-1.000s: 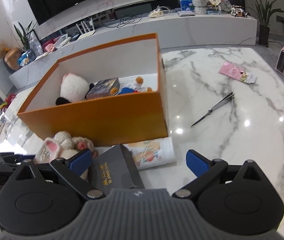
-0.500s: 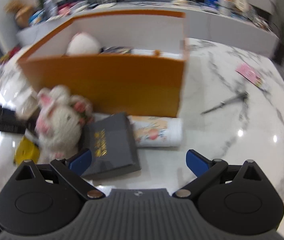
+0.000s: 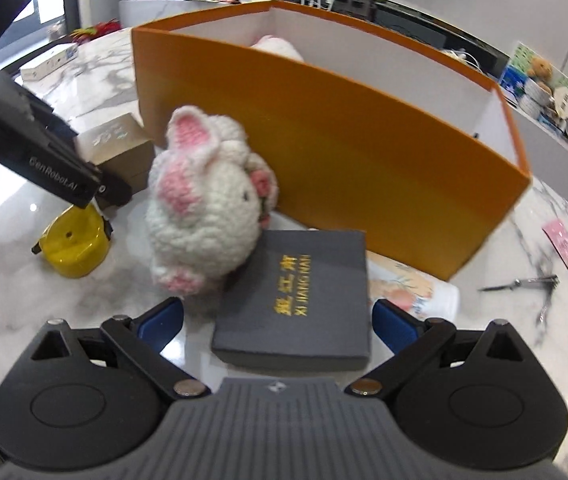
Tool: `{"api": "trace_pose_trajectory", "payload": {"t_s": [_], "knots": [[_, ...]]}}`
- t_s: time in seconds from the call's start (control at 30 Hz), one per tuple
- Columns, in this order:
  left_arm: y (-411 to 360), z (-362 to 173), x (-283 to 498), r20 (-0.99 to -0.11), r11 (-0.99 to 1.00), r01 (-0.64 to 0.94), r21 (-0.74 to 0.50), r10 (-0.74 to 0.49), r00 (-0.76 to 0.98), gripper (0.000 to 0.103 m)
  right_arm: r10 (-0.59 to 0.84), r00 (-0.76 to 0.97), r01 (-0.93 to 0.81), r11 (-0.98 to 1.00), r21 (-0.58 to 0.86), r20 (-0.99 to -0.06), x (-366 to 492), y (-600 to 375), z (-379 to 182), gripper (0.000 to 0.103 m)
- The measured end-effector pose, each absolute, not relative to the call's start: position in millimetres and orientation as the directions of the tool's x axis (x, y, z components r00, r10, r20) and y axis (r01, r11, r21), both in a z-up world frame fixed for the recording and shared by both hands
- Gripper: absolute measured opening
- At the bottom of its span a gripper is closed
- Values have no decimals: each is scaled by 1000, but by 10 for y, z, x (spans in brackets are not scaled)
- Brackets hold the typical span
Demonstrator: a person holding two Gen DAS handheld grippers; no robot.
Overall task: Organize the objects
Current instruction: 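Grasp the gold-brown gift box with the left gripper while the right grasps the dark grey box, then lift both boxes and carry them over the orange box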
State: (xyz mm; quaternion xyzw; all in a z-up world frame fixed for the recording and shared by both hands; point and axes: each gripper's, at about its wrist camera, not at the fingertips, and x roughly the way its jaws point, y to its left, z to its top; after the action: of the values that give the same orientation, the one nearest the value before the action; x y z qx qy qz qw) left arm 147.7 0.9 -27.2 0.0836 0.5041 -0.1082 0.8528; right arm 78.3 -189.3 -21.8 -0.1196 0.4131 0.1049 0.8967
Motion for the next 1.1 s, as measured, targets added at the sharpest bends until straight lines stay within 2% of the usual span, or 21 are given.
{"api": "trace_pose_trajectory", "payload": {"t_s": [0.2,0.4,1.1], "knots": [[52,-281,1505,-880,966,260,4,-120,459,73,79,627,-269,956,-119,-775,882,-1931,-286,96],[46,-277,1501,-882,967,256,1,-120,456,71,91,624,-242,967,-81,-776,879,-1975,-254,80],[53,-144,1404,-888,974,221,-45,-140,437,70,92,618,-102,994,37,-780,786,-2202,-24,78]]}}
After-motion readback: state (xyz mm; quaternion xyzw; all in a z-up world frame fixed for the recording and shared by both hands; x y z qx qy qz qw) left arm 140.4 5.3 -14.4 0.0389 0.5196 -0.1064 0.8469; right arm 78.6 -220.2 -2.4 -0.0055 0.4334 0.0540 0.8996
